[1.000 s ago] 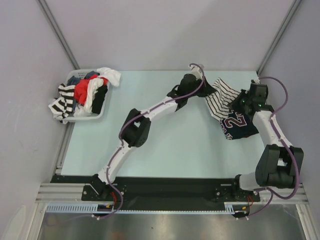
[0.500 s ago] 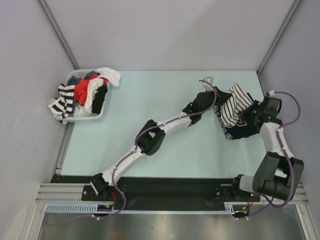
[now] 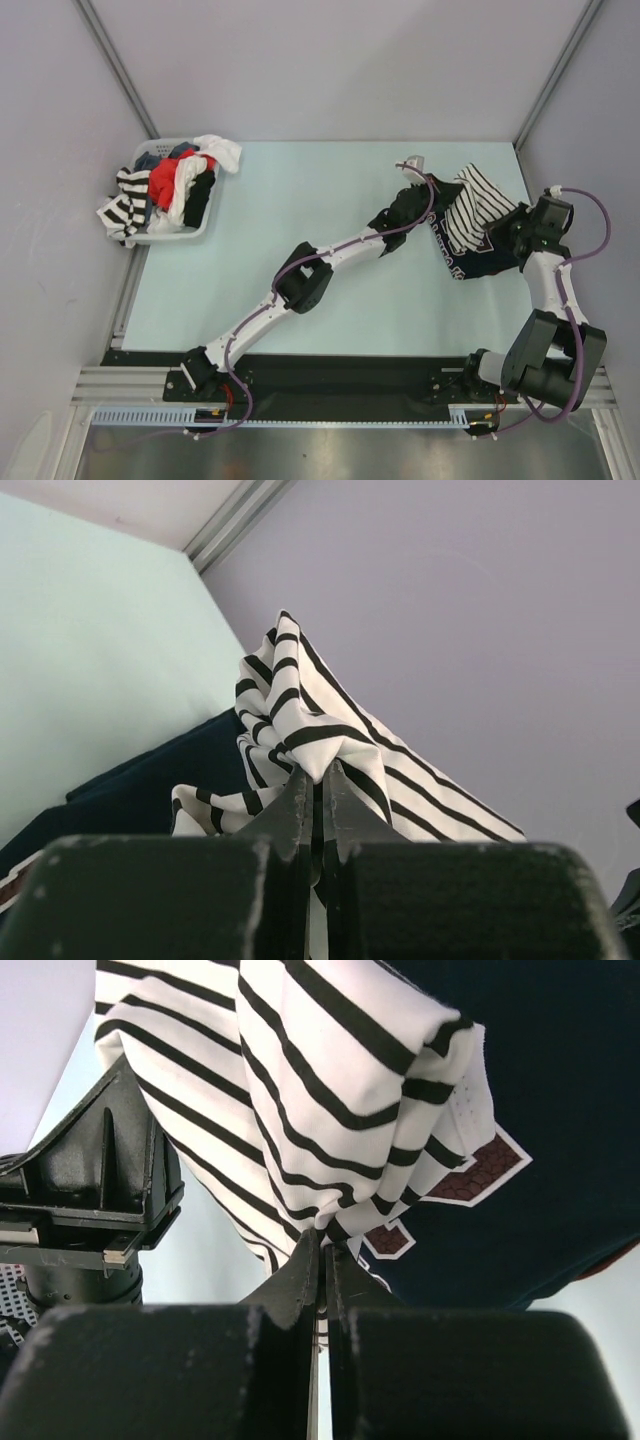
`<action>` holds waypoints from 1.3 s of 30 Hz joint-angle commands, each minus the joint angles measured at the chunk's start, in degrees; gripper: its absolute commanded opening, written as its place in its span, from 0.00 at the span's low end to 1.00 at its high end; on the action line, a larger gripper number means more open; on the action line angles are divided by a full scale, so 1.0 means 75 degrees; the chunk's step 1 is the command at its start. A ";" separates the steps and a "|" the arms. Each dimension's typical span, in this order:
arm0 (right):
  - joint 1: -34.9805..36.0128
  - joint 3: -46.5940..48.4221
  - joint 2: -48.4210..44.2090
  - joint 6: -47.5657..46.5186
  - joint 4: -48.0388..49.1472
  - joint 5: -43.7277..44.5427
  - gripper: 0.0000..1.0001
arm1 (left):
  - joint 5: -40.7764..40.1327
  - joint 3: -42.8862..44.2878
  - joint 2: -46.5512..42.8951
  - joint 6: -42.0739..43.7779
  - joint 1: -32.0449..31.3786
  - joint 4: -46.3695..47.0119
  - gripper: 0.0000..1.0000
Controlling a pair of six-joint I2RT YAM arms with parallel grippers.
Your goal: Fold and stack the tank tops
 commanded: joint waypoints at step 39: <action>-0.0590 -0.0919 0.0363 0.0494 0.0912 0.0284 0.00 | -0.0414 0.0337 0.0120 -0.0815 -0.0100 -0.0853 0.04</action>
